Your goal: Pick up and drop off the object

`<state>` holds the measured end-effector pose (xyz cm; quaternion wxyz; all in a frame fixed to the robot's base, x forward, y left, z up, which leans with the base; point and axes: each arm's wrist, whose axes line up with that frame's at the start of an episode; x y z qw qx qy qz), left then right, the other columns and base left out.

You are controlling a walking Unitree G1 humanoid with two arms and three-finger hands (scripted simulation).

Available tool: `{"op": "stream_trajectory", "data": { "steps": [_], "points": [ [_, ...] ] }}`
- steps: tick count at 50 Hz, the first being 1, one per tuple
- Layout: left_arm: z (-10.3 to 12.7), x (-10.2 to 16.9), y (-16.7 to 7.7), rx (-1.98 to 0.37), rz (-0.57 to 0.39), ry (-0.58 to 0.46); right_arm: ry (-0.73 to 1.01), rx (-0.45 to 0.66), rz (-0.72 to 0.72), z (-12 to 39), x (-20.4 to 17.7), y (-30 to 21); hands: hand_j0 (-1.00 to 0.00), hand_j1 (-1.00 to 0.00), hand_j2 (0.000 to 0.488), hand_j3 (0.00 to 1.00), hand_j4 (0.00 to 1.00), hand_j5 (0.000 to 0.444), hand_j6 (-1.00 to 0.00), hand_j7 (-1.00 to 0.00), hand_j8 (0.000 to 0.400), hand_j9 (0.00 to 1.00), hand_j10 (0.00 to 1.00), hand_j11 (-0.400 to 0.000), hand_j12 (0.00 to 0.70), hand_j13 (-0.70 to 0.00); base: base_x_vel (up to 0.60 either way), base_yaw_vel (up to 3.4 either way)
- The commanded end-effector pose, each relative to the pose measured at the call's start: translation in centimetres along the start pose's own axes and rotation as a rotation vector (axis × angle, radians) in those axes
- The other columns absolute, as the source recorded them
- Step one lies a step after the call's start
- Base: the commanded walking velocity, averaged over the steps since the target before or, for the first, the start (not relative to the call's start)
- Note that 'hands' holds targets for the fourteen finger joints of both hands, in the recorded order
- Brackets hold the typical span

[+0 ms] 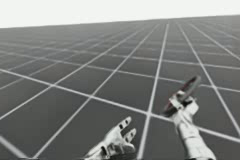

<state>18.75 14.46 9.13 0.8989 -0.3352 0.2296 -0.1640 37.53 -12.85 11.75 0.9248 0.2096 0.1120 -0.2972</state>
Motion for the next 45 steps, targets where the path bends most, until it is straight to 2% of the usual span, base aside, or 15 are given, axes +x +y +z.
{"op": "stream_trajectory", "data": {
  "steps": [1, 45],
  "points": [
    [-0.05, -0.27, 0.31, -0.015, -0.007, -0.015, -0.041, -0.001, 0.036, 0.94, -0.60, 1.20, 0.00, 0.00, 0.000, 1.00, 1.00, 0.000, 0.00, 0.00, 0.000, 1.00, 1.00, -0.400, 0.000, -0.700, 0.55, -0.10],
    [-0.05, -0.27, 0.31, -0.015, -0.007, -0.015, -0.041, -0.001, 0.036, 0.94, -0.60, 1.20, 0.00, 0.00, 0.000, 1.00, 1.00, 0.000, 0.00, 0.00, 0.000, 1.00, 1.00, -0.400, 0.000, -0.700, 0.57, -0.05]
  ]
}}
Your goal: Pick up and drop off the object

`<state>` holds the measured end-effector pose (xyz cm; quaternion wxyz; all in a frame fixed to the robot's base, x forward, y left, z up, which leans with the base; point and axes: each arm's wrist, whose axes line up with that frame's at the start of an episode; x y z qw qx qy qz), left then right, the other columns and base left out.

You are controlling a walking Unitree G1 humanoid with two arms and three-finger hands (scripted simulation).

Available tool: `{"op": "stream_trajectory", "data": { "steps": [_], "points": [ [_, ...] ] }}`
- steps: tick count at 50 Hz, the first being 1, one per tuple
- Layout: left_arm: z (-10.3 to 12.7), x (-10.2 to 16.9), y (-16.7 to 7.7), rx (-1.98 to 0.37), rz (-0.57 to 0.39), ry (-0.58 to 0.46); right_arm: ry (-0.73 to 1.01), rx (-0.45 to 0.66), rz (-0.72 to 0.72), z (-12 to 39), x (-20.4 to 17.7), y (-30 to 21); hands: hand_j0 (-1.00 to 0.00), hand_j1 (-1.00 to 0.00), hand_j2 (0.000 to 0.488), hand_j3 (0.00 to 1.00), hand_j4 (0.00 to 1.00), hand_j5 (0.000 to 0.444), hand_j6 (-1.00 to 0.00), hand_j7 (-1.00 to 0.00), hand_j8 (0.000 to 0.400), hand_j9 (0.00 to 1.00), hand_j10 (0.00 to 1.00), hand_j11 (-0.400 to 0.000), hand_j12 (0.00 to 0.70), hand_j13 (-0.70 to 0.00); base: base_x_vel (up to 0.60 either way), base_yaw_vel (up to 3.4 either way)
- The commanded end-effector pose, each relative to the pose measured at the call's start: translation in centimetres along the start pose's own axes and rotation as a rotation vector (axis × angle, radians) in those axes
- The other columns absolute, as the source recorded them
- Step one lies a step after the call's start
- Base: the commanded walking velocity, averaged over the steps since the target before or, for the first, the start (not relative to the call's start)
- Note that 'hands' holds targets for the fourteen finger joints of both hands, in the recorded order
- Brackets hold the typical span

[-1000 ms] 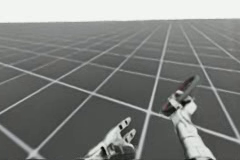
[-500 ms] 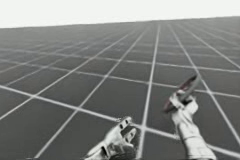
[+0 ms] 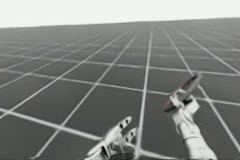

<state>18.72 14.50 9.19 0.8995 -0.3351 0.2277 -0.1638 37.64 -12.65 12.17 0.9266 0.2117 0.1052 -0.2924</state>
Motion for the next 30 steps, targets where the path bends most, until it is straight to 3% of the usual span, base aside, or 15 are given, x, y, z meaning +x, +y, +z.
{"op": "stream_trajectory", "data": {
  "steps": [1, 30],
  "points": [
    [-0.09, -0.20, 0.32, -0.016, -0.006, -0.011, -0.031, -0.007, 0.023, 0.64, -0.43, 0.86, 0.00, 0.00, 0.000, 1.00, 1.00, 0.000, 0.00, 0.00, 0.000, 1.00, 1.00, -0.400, 0.000, -0.700, 0.59, 0.02],
    [-0.09, -0.20, 0.32, -0.016, -0.006, -0.011, -0.031, -0.007, 0.023, 0.64, -0.43, 0.86, 0.00, 0.00, 0.000, 1.00, 1.00, 0.000, 0.00, 0.00, 0.000, 1.00, 1.00, -0.400, 0.000, -0.700, 0.57, 0.04]
  ]
}}
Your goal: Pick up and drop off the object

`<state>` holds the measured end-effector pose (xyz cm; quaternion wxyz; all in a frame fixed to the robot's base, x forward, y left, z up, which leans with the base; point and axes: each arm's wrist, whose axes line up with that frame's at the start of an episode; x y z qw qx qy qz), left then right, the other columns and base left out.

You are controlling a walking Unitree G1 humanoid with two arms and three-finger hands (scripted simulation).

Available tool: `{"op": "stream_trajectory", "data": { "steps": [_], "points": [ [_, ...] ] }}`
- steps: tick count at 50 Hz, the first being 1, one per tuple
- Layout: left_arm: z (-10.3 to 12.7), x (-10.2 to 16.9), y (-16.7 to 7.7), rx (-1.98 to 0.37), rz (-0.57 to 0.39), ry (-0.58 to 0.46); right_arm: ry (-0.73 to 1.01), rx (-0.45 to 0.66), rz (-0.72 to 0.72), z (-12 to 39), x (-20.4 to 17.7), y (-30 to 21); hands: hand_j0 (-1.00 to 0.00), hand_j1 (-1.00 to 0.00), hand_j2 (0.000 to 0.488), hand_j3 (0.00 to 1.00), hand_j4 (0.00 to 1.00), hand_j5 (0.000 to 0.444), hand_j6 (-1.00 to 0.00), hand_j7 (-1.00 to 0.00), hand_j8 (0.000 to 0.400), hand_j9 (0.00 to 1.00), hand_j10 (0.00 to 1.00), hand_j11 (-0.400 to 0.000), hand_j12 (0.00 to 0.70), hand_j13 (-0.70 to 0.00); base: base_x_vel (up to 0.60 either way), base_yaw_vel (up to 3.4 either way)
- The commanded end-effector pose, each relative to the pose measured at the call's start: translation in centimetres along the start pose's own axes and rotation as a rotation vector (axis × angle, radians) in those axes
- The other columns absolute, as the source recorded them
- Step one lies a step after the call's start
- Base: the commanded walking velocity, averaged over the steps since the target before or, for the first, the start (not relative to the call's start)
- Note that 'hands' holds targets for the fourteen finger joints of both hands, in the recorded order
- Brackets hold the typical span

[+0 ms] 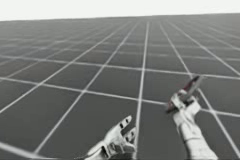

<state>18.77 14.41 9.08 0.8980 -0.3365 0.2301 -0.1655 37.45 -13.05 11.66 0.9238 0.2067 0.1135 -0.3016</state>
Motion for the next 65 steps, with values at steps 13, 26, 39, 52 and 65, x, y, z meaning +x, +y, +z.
{"op": "stream_trajectory", "data": {
  "steps": [13, 26, 39, 52, 65],
  "points": [
    [0.00, -0.32, 0.30, -0.013, -0.003, -0.016, -0.040, 0.004, 0.046, 0.94, -0.68, 1.41, 0.00, 0.00, 0.000, 1.00, 1.00, 0.000, 0.00, 0.00, 0.000, 1.00, 1.00, -0.400, 0.000, -0.700, 0.57, 0.06],
    [0.00, -0.32, 0.30, -0.013, -0.003, -0.016, -0.040, 0.004, 0.046, 0.94, -0.68, 1.41, 0.00, 0.00, 0.000, 1.00, 1.00, 0.000, 0.00, 0.00, 0.000, 1.00, 1.00, -0.400, 0.000, -0.700, 0.56, 0.07],
    [0.00, -0.32, 0.30, -0.013, -0.003, -0.016, -0.040, 0.004, 0.046, 0.94, -0.68, 1.41, 0.00, 0.00, 0.000, 1.00, 1.00, 0.000, 0.00, 0.00, 0.000, 1.00, 1.00, -0.400, 0.000, -0.700, 0.49, -0.16],
    [0.00, -0.32, 0.30, -0.013, -0.003, -0.016, -0.040, 0.004, 0.046, 0.94, -0.68, 1.41, 0.00, 0.00, 0.000, 1.00, 1.00, 0.000, 0.00, 0.00, 0.000, 1.00, 1.00, -0.400, 0.000, -0.700, 0.42, -0.32],
    [0.00, -0.32, 0.30, -0.013, -0.003, -0.016, -0.040, 0.004, 0.046, 0.94, -0.68, 1.41, 0.00, 0.00, 0.000, 1.00, 1.00, 0.000, 0.00, 0.00, 0.000, 1.00, 1.00, -0.400, 0.000, -0.700, 0.40, -0.37]
  ]
}}
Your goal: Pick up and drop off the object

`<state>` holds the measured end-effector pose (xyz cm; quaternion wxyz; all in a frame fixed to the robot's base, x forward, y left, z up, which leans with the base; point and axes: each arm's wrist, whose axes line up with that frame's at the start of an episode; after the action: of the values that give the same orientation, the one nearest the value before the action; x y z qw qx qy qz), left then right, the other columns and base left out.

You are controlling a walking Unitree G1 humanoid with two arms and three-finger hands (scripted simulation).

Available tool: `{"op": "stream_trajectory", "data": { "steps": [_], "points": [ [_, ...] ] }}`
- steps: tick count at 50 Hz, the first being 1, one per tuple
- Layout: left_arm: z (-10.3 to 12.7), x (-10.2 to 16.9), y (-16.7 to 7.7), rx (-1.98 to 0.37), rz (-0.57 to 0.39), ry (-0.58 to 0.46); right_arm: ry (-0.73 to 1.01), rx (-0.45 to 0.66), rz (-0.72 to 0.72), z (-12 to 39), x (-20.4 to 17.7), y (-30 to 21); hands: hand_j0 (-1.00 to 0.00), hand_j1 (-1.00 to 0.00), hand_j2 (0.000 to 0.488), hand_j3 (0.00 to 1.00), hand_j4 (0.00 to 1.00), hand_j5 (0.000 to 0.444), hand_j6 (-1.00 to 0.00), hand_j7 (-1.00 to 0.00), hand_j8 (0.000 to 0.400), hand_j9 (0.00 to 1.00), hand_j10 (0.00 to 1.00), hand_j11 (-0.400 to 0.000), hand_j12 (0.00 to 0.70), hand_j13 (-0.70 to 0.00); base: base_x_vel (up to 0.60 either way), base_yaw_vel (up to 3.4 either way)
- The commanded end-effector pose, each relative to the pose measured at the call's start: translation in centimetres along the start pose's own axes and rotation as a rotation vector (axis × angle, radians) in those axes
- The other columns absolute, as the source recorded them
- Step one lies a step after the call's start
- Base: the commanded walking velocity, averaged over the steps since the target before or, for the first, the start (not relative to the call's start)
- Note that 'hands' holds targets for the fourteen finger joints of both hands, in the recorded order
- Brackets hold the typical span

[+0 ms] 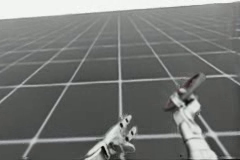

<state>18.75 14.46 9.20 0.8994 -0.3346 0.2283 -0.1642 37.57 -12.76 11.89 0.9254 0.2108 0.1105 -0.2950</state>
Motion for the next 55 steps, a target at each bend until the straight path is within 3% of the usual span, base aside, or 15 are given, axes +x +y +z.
{"op": "stream_trajectory", "data": {
  "steps": [1, 55],
  "points": [
    [-0.09, -0.24, 0.35, -0.017, -0.006, -0.012, -0.039, -0.003, 0.031, 0.85, -0.53, 1.07, 0.00, 0.00, 0.000, 1.00, 1.00, 0.000, 0.00, 0.00, 0.000, 1.00, 1.00, -0.400, 0.000, -0.700, 0.40, -0.36],
    [-0.09, -0.24, 0.35, -0.017, -0.006, -0.012, -0.039, -0.003, 0.031, 0.85, -0.53, 1.07, 0.00, 0.00, 0.000, 1.00, 1.00, 0.000, 0.00, 0.00, 0.000, 1.00, 1.00, -0.400, 0.000, -0.700, 0.46, -0.27]
  ]
}}
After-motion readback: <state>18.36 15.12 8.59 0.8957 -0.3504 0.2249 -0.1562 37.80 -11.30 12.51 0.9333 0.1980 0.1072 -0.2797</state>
